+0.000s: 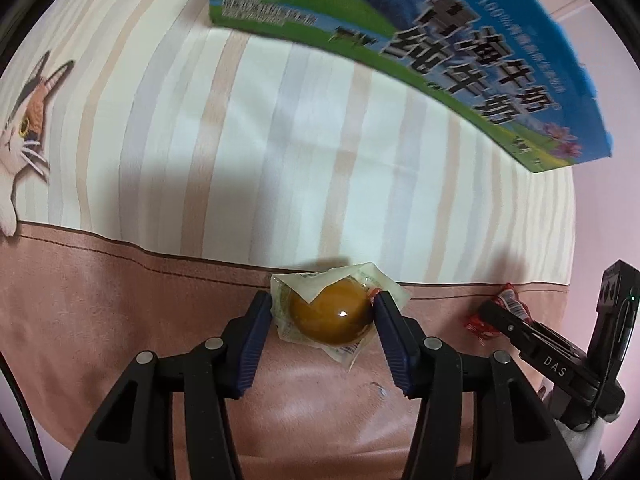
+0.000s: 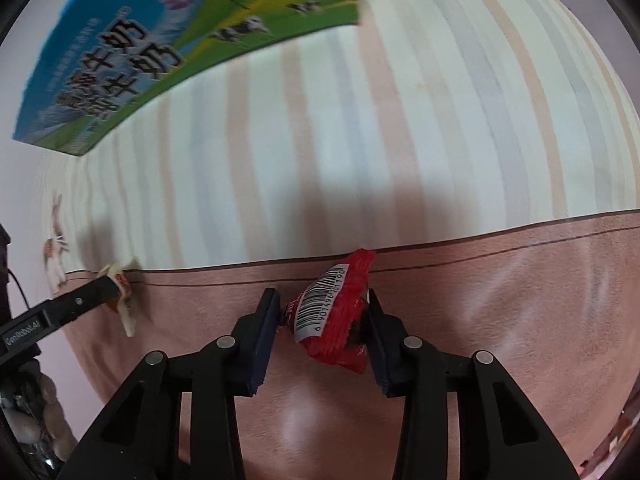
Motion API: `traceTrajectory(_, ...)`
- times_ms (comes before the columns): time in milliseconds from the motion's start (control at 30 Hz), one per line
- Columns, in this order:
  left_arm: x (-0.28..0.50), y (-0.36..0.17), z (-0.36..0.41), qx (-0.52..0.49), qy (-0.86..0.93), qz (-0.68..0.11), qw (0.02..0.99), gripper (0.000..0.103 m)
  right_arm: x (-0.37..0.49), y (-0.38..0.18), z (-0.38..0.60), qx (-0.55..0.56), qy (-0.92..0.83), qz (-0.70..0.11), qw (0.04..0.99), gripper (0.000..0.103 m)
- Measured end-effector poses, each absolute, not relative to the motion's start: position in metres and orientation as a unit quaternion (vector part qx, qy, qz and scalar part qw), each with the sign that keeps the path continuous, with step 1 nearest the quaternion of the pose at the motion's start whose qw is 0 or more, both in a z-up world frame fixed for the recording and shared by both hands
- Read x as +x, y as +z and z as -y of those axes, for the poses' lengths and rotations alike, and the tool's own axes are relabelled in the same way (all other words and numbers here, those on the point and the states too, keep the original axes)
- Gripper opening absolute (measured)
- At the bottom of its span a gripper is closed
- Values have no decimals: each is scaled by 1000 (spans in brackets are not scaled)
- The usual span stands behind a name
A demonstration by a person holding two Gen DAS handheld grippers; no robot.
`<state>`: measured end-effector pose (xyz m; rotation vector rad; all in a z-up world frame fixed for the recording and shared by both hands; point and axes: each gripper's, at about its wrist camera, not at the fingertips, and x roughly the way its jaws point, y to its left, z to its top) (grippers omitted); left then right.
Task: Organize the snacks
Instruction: 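Carry both candies into the box, open both tools and withdraw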
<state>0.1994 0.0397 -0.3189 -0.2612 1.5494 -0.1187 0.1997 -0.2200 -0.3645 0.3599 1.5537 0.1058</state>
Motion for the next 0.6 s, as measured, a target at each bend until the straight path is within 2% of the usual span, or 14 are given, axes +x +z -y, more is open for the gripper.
traceTrajectory(300,211,-255,-35,-139,-99,-665,727,50,213,-311,212,194,88,-660,721,41)
traceTrajectory(600,260,-158,-11,-151,-149,-598,773,50,263,-212,208,219,143,-590,764,41)
